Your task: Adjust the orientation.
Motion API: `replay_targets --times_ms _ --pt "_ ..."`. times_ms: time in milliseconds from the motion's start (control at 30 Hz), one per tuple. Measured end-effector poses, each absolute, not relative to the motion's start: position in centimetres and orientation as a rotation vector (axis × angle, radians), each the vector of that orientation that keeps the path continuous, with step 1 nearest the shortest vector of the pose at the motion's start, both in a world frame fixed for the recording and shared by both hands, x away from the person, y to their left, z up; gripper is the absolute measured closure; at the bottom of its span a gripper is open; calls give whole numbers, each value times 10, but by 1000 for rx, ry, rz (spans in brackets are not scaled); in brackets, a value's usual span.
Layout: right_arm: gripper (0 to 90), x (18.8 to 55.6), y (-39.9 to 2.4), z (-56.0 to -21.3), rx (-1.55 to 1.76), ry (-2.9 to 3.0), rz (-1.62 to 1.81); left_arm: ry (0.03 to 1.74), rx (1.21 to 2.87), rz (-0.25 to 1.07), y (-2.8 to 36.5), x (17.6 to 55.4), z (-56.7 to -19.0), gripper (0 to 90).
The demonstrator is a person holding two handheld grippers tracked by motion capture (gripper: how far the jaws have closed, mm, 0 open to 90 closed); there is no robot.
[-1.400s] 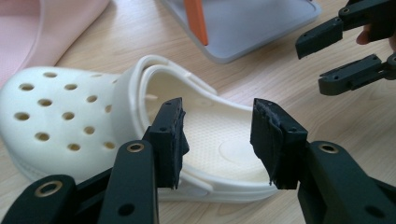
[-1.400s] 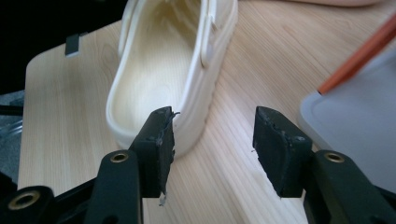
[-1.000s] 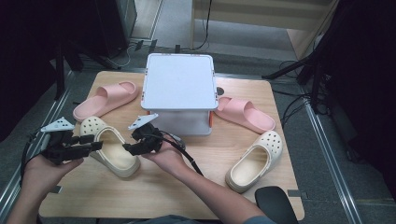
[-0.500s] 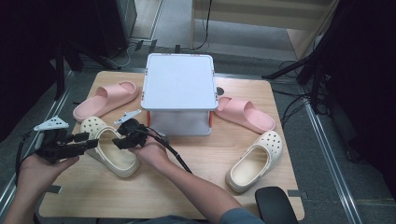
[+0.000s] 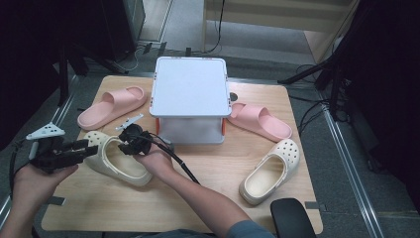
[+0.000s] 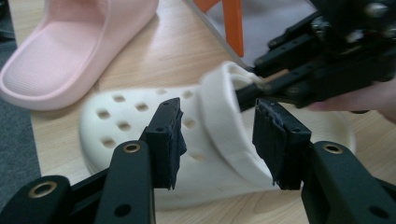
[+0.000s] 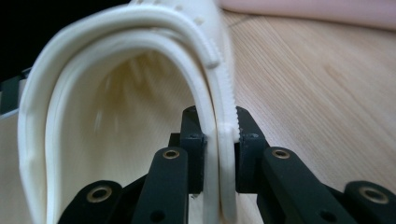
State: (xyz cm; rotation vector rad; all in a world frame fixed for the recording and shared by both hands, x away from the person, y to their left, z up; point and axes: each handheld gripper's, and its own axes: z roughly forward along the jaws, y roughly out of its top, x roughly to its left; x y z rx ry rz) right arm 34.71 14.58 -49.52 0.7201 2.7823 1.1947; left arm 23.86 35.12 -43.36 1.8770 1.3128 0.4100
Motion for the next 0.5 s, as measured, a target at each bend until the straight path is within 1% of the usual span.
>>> replay_targets --times_ms 133,200,333,367,500 --pt "790 340 135 -481 681 2779 1193 1302 1869 418 352 237 -431 538" --pt "789 334 120 -473 661 2773 1214 1292 1873 417 350 237 -430 548" --pt "789 328 103 -468 661 2769 1221 1279 1895 426 345 237 -431 563" --pt "789 323 88 -465 664 2766 1224 1275 1900 423 344 237 -431 572" --pt "788 316 60 -463 696 2761 1215 1243 1919 391 334 239 -433 577"
